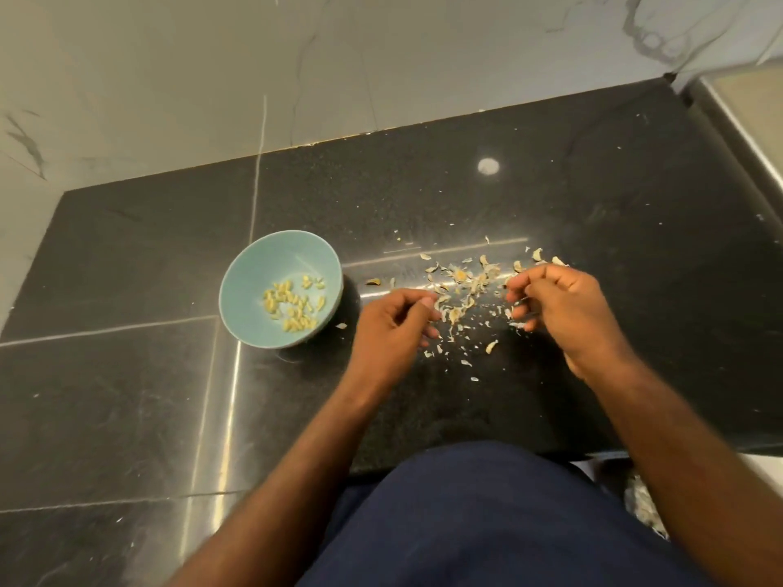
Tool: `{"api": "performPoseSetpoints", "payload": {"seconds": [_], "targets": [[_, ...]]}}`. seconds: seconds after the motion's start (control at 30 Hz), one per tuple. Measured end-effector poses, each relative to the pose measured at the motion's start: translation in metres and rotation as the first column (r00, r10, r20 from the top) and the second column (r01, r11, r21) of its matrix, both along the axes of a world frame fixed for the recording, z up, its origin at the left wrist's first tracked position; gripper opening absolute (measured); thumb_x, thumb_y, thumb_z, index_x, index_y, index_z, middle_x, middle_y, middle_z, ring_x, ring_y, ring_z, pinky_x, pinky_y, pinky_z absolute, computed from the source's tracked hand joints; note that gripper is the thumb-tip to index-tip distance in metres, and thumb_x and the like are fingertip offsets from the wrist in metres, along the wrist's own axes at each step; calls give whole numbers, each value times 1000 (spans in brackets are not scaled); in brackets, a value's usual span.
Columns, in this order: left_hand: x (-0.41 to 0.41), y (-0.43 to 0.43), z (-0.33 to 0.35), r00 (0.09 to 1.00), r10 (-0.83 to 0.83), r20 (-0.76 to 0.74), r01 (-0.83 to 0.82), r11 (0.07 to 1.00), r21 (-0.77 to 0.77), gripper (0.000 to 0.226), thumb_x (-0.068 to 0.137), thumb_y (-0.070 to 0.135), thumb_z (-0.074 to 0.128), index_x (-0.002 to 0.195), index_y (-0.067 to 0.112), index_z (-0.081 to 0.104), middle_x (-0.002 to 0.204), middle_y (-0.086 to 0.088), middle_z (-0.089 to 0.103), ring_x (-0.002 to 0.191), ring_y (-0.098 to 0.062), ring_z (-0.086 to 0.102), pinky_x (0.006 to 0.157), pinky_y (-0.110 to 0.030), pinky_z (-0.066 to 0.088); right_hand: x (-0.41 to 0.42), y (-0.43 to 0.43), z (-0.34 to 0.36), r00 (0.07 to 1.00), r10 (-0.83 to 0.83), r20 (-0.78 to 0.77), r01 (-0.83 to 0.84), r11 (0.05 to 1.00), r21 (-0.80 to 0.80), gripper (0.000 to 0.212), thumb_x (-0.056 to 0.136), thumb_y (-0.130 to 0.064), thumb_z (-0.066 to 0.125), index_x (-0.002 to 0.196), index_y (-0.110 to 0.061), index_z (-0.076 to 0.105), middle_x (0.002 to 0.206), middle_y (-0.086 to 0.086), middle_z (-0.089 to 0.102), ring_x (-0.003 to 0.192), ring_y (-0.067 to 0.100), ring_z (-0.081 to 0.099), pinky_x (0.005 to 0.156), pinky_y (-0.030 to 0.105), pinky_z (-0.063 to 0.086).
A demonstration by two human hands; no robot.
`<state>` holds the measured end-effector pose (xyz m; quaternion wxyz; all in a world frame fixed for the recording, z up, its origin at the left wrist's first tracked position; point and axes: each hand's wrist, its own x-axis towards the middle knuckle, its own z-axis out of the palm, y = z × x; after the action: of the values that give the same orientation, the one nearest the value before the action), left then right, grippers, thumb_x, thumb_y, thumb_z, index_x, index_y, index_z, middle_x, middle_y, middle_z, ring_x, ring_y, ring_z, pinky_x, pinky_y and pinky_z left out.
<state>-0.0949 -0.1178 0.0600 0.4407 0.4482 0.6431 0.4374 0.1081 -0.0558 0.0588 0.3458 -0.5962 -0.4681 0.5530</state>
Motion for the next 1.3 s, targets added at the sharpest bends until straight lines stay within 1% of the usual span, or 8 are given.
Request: {"api": "performPoseSetpoints", "payload": {"seconds": [0.07,0.17,0.27,0.33,0.53,0.7,0.9,1.3], "targets": [[16,2,-13,997,-67,-25,66,997,-37,17,99,18,59,95,6,71,79,-5,72,65,-9,64,62,-26,54,9,-2,-7,965,158,212,-168,985,33,23,98,-8,56,92,-22,74,87,-4,73,66,6,64,60,23,48],[32,6,-27,992,-119,-49,115,991,-72,16,99,22,60,87,15,69,71,0,69,63,-8,64,62,-28,54,10,-12,-14,776,398,489,-456,890,-1,22,92,-17,70,113,-23,73,102,-9,70,84,5,64,79,23,50],[39,7,-32,980,-178,-85,171,982,-81,15,98,19,59,90,15,71,70,1,68,64,-9,65,68,-35,57,2,-24,-21,631,434,643,-569,822,4,25,90,-19,72,114,-25,73,100,-8,60,88,10,58,85,29,48],[41,7,-33,974,-203,-100,195,977,-86,12,97,18,61,92,17,71,72,4,68,65,-9,65,70,-36,58,-2,-28,-26,628,389,674,-554,832,36,16,91,-20,71,106,-23,75,96,-8,57,89,12,57,83,29,45],[44,3,-27,955,-272,-116,263,961,-87,7,95,20,65,99,22,71,84,3,72,72,-12,68,72,-32,60,-3,-28,-30,759,313,571,-428,901,74,8,96,-19,64,99,-24,70,94,-7,68,88,10,63,79,30,50],[42,4,-23,980,-201,-16,198,976,-94,9,91,18,70,97,19,63,89,-1,72,70,-10,68,63,-24,55,-7,-38,-21,939,229,255,-267,955,125,17,95,-9,64,101,-21,74,89,-7,74,84,4,69,77,19,56],[38,8,-9,985,-123,124,136,986,-101,9,93,9,66,101,6,64,82,-10,70,65,-9,66,60,-19,53,-13,-41,-11,990,87,-114,-81,995,56,16,92,-4,68,105,-11,71,90,8,76,82,17,74,72,27,61],[37,7,1,998,-53,41,57,993,-103,10,99,17,59,98,10,67,80,-8,71,68,-9,66,65,-22,55,-18,-37,-8,972,165,167,-201,952,229,9,97,-15,62,100,-15,71,82,0,71,74,14,68,69,33,59]]}}
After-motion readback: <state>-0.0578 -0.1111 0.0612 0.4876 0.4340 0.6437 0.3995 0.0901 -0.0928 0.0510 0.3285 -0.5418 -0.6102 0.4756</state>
